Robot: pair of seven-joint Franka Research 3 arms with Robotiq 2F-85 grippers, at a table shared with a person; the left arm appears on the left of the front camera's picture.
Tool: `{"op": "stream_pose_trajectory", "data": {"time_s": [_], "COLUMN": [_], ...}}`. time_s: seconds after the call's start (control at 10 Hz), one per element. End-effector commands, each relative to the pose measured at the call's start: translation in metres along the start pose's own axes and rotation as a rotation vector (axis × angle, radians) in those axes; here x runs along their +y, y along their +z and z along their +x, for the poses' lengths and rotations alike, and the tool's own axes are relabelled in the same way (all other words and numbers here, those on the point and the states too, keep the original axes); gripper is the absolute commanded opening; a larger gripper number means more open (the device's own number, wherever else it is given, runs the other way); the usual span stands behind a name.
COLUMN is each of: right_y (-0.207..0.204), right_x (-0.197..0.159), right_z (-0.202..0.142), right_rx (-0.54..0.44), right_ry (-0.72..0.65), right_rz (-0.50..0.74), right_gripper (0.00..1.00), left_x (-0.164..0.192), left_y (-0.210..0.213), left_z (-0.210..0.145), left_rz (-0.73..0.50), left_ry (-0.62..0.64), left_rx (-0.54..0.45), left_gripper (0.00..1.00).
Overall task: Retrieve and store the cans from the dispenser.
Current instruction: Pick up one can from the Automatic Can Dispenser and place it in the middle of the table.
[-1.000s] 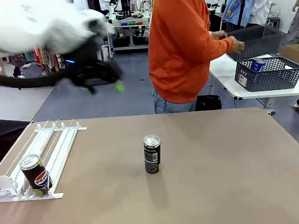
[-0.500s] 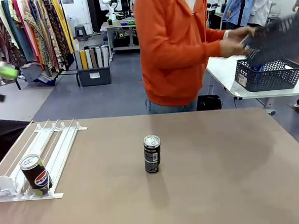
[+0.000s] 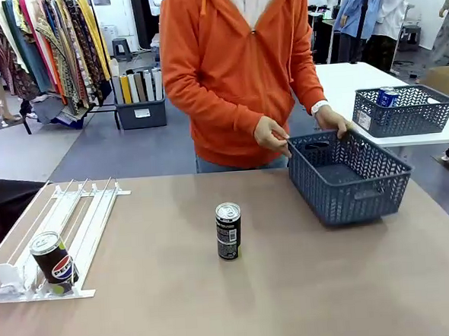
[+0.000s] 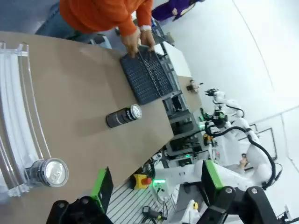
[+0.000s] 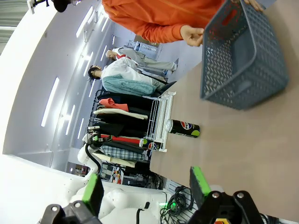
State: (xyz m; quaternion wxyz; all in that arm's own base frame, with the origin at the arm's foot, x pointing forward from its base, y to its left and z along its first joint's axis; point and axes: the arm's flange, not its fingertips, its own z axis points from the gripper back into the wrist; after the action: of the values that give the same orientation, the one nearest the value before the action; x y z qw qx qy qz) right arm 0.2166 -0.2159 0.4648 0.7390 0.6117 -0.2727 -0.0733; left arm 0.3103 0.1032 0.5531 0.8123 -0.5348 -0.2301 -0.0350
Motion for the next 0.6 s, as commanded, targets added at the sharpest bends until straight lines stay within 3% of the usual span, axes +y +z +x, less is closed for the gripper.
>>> {"op": "stream_pose_trajectory", "data": {"time_s": [0.0, 0.5], "right_y": [-0.0009, -0.0009], "right_x": [0.0024, 0.0024], "right_z": [0.0038, 0.0038], "right_rx": [-0.015, -0.015], "right_ry": [0.026, 0.026], "right_rz": [0.022, 0.022], "right_gripper": [1.00, 1.00], "left_x": [-0.0116, -0.0116], "left_y": [-0.0009, -0.0009], "left_z": [0.0056, 0.0056], "left_rz": [0.025, 0.025], "left_ry": [0.014, 0.014], "left_rx": [-0.012, -0.012], "left_gripper": [1.00, 1.00]}}
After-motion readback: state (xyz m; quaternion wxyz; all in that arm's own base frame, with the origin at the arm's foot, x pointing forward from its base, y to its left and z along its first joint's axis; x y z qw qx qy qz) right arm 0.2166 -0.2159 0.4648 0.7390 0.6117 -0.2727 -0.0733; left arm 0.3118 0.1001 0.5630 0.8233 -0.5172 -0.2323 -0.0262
